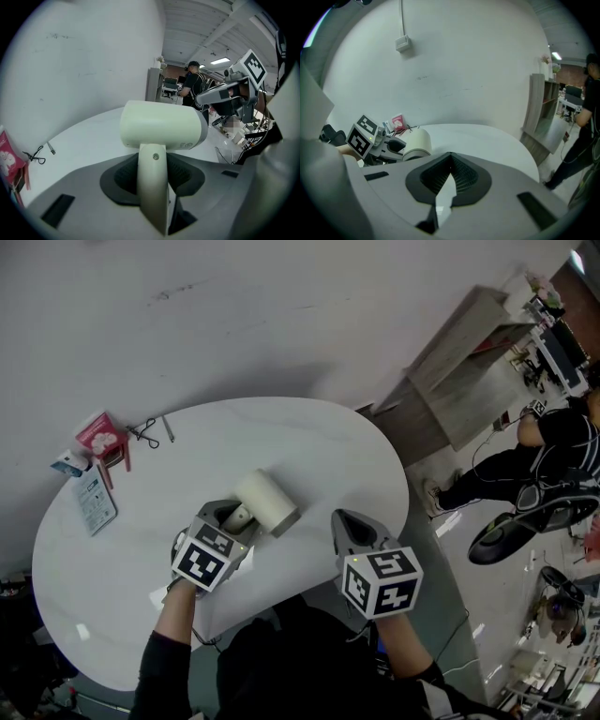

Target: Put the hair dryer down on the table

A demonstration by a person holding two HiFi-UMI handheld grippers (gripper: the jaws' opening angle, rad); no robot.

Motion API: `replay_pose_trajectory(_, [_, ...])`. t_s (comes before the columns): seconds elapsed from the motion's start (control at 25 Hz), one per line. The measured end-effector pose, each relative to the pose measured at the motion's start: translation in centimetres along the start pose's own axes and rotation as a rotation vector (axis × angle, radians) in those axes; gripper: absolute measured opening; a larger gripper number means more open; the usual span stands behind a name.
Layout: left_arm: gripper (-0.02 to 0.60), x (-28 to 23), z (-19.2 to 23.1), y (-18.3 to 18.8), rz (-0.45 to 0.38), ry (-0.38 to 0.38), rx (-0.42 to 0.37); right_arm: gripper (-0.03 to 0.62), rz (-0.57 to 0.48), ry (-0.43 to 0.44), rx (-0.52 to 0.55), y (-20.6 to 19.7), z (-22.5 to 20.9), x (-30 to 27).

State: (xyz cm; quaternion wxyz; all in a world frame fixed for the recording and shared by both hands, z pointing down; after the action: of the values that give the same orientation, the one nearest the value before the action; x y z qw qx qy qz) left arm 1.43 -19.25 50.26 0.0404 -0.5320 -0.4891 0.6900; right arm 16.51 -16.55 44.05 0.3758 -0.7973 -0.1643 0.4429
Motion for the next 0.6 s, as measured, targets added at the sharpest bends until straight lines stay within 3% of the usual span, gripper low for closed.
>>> replay_pose_trajectory(0.36, [0.16, -1.3, -0.9, -0.1, 0.027, -0.034, -0.056, 0.002, 0.018, -0.006, -0.011, -0.4, -0.7, -0.1])
replay_pose_trajectory(0.6, [0.16, -2.1, -0.7, -1.2, 0.068, -0.028, -0.052, 0.002, 0.036, -0.004, -0.017, -0.8, -0.9, -0.4])
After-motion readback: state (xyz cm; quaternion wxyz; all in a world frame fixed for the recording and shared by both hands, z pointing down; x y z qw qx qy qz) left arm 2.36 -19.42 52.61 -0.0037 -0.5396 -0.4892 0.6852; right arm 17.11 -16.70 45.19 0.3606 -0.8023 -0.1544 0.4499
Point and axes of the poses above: the fingertips, and each gripper's own axes: x backward along the fingers, z to its left, y out of its top, the point moved 1 cm from there along x, backward along the fingers, and after that the axes turned 14 degrees about y, right-handed, at the moved point
